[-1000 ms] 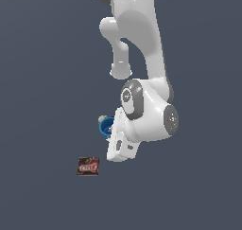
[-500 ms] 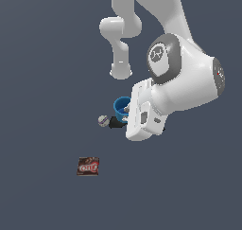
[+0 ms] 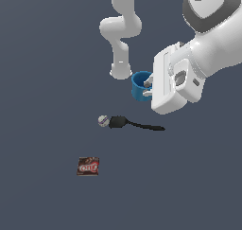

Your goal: Pick up a designated object from a clutter of objects.

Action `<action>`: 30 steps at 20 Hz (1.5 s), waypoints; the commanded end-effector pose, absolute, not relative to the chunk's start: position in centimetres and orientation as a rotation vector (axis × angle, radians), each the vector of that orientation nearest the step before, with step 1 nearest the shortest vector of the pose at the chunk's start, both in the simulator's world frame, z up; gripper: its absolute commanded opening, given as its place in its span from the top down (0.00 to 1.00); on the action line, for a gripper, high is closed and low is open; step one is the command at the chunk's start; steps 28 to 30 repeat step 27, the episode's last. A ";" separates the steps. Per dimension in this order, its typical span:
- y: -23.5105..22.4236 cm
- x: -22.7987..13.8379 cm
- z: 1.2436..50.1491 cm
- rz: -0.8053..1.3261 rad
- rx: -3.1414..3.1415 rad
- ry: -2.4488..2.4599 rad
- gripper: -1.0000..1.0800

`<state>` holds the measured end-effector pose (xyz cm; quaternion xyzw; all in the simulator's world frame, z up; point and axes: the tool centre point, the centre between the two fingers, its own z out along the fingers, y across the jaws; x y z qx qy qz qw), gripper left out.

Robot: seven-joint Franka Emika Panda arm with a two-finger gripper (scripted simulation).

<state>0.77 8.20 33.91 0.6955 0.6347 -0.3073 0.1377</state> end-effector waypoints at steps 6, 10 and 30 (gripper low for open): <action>12.7 -1.2 40.9 -0.887 2.014 1.836 1.00; 14.5 -1.9 43.6 -0.887 2.015 1.835 1.00; 17.3 -2.7 47.8 -0.887 2.016 1.830 1.00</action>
